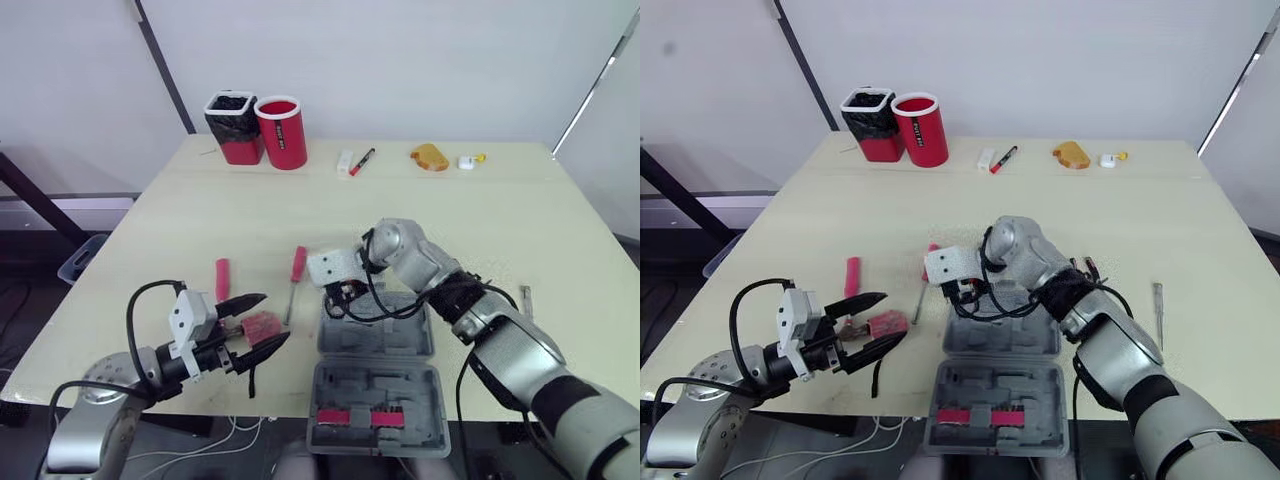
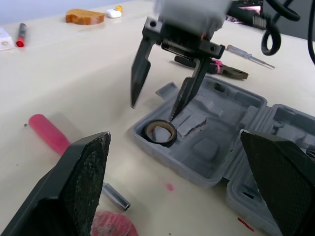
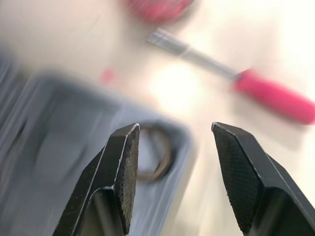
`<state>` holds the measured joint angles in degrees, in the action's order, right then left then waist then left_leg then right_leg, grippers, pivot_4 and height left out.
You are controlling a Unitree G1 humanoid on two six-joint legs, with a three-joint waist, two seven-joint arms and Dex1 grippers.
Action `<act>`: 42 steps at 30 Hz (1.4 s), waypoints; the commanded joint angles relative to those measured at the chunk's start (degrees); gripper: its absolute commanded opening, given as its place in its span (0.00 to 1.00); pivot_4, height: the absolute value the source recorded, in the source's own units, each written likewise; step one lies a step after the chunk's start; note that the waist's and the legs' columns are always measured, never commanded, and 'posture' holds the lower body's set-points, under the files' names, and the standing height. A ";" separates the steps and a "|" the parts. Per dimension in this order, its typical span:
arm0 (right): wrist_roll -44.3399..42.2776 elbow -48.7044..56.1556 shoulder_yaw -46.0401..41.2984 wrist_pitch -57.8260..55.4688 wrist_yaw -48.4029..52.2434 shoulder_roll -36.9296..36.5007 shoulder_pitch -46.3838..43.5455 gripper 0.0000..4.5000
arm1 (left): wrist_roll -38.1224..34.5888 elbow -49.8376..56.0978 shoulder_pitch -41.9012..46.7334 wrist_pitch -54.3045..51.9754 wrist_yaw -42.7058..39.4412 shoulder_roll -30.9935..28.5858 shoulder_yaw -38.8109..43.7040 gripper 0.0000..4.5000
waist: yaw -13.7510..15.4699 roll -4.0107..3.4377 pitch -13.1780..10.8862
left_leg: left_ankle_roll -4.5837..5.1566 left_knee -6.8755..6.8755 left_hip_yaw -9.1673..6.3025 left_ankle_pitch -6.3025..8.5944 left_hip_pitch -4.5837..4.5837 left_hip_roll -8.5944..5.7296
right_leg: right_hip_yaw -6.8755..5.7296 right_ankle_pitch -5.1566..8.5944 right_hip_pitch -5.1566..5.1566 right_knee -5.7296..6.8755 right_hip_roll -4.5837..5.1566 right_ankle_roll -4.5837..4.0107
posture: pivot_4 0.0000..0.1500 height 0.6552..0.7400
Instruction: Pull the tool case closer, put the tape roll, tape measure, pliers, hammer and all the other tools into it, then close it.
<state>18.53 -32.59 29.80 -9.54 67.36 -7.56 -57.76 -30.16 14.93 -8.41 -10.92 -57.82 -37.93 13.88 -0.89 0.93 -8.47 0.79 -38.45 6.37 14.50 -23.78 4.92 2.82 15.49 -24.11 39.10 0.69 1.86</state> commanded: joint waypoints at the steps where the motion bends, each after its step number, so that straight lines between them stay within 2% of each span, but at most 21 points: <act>1: -4.68 6.43 -5.46 -5.25 -3.26 -0.05 3.96 0.55 | -0.29 -0.34 0.58 1.31 -0.90 -0.50 0.95 1.00 | -0.04 0.01 0.01 | 0.00 0.00 0.01 0.00 0.00 0.00 | 0.01 0.00 0.00 -0.01 0.00 0.00 | 1.00 1.00; 3: -6.67 9.49 -7.09 -8.01 -4.69 0.30 7.00 0.42 | -0.41 -1.05 0.83 1.50 -1.37 -0.48 0.92 1.00 | -0.15 0.01 0.00 | 0.00 0.00 0.02 0.00 0.00 0.00 | 0.02 0.00 0.00 -0.01 0.00 0.01 | 1.00 1.00; 5: -7.43 11.91 -7.40 -8.81 -6.33 0.49 9.64 0.25 | -0.49 -1.92 1.14 1.72 -1.94 -0.53 1.01 1.00 | -0.68 0.00 -0.01 | 0.01 0.01 0.02 0.00 0.00 0.01 | 0.04 0.00 -0.01 0.00 -0.03 0.00 | 1.00 1.00; 12: -10.20 13.30 -9.02 -7.64 -13.56 2.63 16.53 0.25 | -0.51 -5.64 2.91 2.41 -4.45 -1.53 0.83 1.00 | -1.36 0.08 0.03 | 0.07 0.05 -0.03 0.04 0.00 0.00 | 0.02 0.00 0.00 -0.01 -0.04 0.00 | 1.00 1.00; 20: -12.23 7.95 -9.38 -3.09 -18.58 4.54 17.66 0.25 | 0.19 -7.50 3.95 2.63 -6.32 -2.34 0.31 1.00 | -1.50 0.08 0.03 | 0.08 0.05 -0.04 0.04 0.02 0.00 | 0.03 0.00 0.00 0.00 -0.06 0.01 | 1.00 1.00; 36: -11.64 -2.20 -7.64 -0.35 -19.71 5.23 17.55 0.25 | 0.28 -7.07 4.01 2.09 -6.67 -2.58 0.50 1.00 | -1.49 0.08 0.03 | 0.08 0.05 0.00 0.05 0.04 0.01 | -0.15 -0.01 0.00 -0.01 0.13 0.02 | 1.00 1.00; 42: -12.39 -1.48 -7.97 0.05 -19.39 5.25 17.81 0.25 | 0.38 -7.11 4.00 2.14 -6.65 -2.65 0.53 1.00 | -1.51 0.08 0.03 | 0.08 0.06 -0.03 0.05 0.09 0.19 | -0.39 0.00 0.00 0.05 0.27 0.01 | 1.00 1.00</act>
<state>6.50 -34.76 21.70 -9.62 47.30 -2.25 -40.25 -29.43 6.19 -4.53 -9.28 -64.52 -39.91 13.46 -2.40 1.01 -8.43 0.86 -38.39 6.31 14.55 -23.69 5.11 2.41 15.49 -24.11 39.18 0.95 1.87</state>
